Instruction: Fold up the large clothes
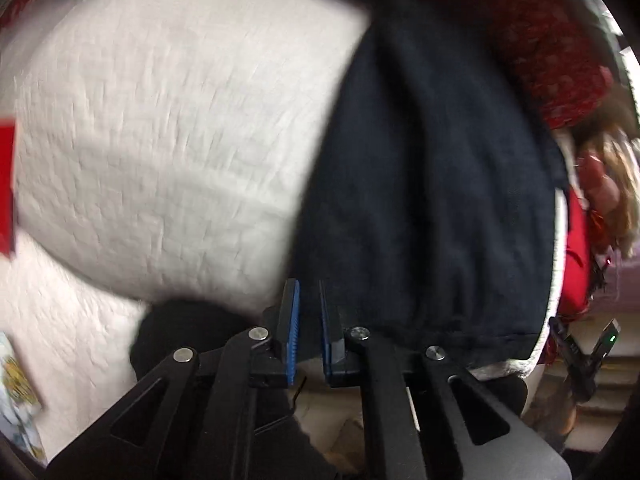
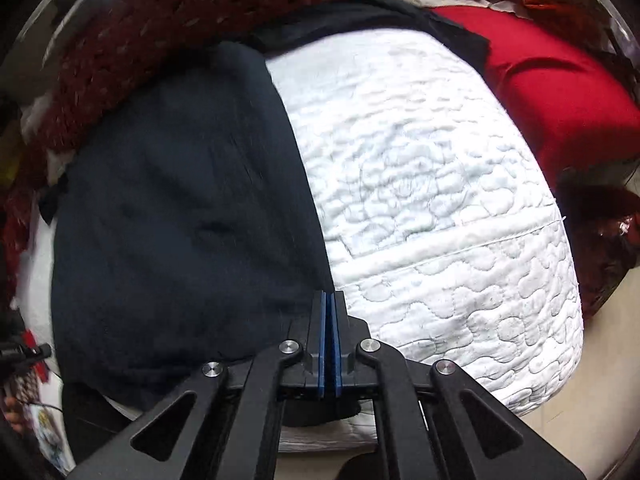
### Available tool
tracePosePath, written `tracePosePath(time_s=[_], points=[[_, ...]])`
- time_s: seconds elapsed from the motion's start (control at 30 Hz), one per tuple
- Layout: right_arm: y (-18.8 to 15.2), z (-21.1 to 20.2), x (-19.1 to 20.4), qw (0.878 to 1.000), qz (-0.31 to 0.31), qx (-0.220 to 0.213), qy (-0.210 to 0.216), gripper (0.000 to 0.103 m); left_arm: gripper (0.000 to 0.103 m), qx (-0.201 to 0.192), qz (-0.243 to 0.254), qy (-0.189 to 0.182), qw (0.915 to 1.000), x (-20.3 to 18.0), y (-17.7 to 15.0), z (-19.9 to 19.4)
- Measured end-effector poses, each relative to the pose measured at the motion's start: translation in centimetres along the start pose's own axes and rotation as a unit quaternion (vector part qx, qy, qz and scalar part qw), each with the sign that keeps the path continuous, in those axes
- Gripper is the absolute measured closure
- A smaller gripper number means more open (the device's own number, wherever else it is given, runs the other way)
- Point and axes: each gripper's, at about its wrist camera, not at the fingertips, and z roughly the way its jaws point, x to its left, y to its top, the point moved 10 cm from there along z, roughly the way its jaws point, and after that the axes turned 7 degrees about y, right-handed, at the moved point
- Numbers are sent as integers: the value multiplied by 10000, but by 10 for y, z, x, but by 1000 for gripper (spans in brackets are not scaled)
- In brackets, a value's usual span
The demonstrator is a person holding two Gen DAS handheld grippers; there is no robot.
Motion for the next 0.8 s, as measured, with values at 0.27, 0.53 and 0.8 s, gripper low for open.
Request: tracePosePath(time_s=[0.27,0.53,0.8], points=[[64,-1,54,9923,-553,-988,507,53,36,-971,889,131,9912,-98,64,-2],[98,53,31,9952,-335,-632,665,54,36,-390,1331,295,9899,-158,72,70],[250,71,-213,9148,3569,-1511,1134,32,35,-234,936,-305,9949,-165,97,83]])
